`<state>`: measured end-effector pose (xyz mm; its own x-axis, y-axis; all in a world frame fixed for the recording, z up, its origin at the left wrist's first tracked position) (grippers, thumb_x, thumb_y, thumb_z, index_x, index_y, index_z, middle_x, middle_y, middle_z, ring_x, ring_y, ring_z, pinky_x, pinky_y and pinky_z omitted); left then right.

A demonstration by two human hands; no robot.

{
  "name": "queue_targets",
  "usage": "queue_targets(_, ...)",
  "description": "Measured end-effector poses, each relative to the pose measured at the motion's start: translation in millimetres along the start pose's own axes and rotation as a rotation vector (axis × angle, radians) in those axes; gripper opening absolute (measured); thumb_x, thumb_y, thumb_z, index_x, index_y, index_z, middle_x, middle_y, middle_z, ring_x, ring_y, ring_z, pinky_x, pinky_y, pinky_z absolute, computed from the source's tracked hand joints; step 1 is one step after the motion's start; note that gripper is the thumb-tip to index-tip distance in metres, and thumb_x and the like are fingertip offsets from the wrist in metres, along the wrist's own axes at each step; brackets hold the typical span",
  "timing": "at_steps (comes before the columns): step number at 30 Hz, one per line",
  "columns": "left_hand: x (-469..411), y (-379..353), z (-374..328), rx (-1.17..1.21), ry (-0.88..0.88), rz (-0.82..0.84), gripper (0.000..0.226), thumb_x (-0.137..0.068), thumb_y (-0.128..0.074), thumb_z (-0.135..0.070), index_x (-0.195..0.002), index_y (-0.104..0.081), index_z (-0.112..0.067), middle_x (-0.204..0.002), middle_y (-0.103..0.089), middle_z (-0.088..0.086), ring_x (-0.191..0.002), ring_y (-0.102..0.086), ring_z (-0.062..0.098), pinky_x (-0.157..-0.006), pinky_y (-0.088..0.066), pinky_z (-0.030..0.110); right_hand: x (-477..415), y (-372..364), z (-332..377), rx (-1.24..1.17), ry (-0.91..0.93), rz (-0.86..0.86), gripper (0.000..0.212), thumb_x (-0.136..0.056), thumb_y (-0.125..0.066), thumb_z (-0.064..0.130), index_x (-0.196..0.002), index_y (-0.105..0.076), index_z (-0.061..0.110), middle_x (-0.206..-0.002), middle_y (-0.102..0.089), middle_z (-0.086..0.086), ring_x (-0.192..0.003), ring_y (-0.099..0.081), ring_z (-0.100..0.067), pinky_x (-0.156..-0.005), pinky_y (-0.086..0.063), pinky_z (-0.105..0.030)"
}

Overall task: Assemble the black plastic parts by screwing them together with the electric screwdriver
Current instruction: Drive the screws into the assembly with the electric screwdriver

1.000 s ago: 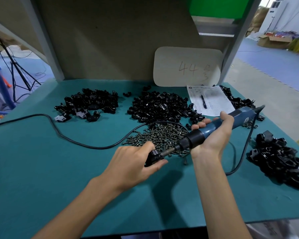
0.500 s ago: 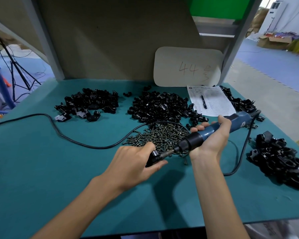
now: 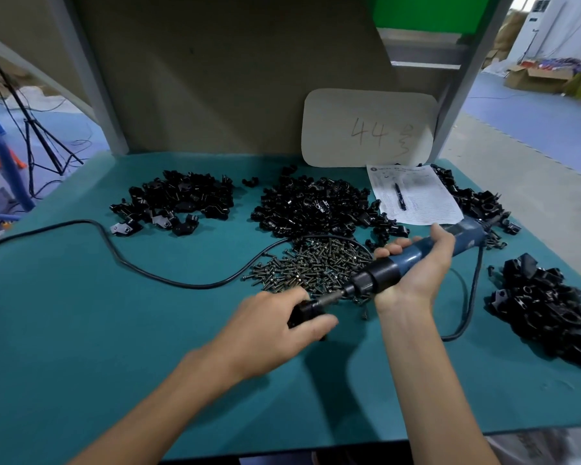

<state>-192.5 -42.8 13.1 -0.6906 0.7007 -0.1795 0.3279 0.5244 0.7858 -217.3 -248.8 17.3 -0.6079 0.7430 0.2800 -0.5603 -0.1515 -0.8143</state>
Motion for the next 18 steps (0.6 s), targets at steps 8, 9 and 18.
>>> queue_targets(8, -12, -6, -1, 0.333, 0.093, 0.191, 0.060, -0.076, -0.046, -0.077, -0.083, -0.068, -0.021, -0.075, -0.064, 0.010, -0.064, -0.054, 0.013, -0.064, -0.046, 0.043, -7, 0, 6, -0.072, 0.035, 0.035, 0.038, -0.086, -0.076, 0.046, -0.086, -0.051, 0.018, -0.064, -0.054, 0.004, -0.050, -0.051, -0.010, -0.045, -0.047, -0.024)
queue_targets(9, -12, -4, -3, 0.164, 0.082, 0.157, 0.062, -0.074, -0.042, -0.079, -0.081, -0.065, -0.023, -0.068, -0.062, 0.001, -0.063, -0.055, 0.011, -0.063, -0.045, 0.041, -9, 3, 4, -0.068, 0.022, 0.011, 0.039, -0.086, -0.077, 0.045, -0.086, -0.050, 0.017, -0.064, -0.053, 0.004, -0.049, -0.051, -0.010, -0.045, -0.047, -0.023)
queue_targets(18, 9, 17, 38, 0.297, 0.161, 0.157, 0.054, -0.071, -0.056, -0.080, -0.079, -0.064, -0.027, -0.061, -0.055, -0.009, -0.055, -0.047, 0.006, -0.057, -0.038, 0.031, -53, 45, 44, 0.307, 0.005, -0.179, 0.039, -0.087, -0.076, 0.013, -0.118, -0.053, 0.010, -0.087, -0.065, -0.007, -0.063, -0.066, -0.016, -0.059, -0.058, -0.028)
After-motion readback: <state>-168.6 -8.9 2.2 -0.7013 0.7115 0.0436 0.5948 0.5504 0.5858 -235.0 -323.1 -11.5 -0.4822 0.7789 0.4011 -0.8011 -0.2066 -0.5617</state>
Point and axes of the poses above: each hand's wrist, its own x-axis away from the middle knuckle, its own y-axis out of the back of the hand, z = x × y, the point moved 4 cm from there along -x, towards the middle knuckle
